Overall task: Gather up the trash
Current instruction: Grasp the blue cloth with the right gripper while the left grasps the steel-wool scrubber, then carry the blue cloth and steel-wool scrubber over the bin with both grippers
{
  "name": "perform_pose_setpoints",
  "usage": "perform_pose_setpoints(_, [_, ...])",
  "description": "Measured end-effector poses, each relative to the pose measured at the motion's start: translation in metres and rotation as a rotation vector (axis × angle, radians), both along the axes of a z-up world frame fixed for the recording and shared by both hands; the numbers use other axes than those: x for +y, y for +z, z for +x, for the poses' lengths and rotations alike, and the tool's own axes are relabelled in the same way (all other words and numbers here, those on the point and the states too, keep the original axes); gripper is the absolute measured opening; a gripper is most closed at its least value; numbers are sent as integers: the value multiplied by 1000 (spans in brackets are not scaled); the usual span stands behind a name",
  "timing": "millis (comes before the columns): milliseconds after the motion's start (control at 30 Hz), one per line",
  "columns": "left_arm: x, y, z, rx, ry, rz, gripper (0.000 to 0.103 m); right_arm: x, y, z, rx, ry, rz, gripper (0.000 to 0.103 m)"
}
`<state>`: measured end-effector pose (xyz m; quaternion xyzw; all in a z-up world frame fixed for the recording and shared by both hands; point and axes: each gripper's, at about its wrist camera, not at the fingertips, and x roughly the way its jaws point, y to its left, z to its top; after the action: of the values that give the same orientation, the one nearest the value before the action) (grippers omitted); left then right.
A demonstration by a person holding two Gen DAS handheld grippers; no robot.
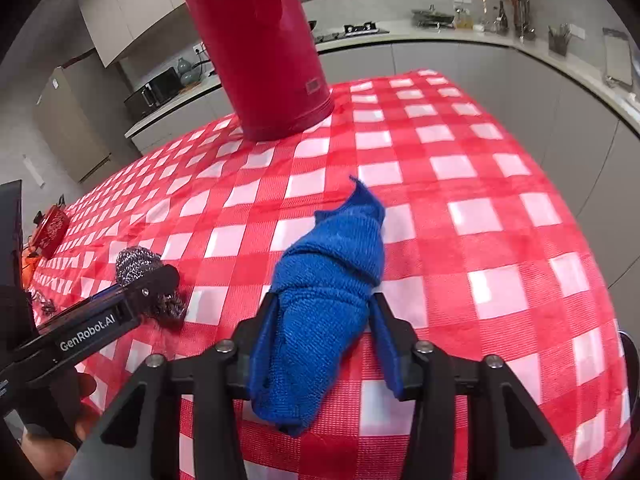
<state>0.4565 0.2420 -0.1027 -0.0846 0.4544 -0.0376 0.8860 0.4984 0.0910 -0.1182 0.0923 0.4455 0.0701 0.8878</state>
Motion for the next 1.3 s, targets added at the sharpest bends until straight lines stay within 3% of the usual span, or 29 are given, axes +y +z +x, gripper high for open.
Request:
perform_pose_setpoints(133, [3, 5, -5, -10, 0, -28, 52, -1, 7, -6, -29, 14, 10, 35])
perform_pose_setpoints(700, [-45, 38, -56, -52, -102, -49, 50, -49, 47, -58, -104, -36, 20, 35])
perform_pose_setpoints(1000, [-113, 59, -81, -85, -222, -67, 50, -118, 69, -107, -134, -142, 7, 35])
perform_pose_setpoints(1300, [-208, 63, -103, -77, -386, -86, 50, -218, 81, -168, -140, -311, -13, 35])
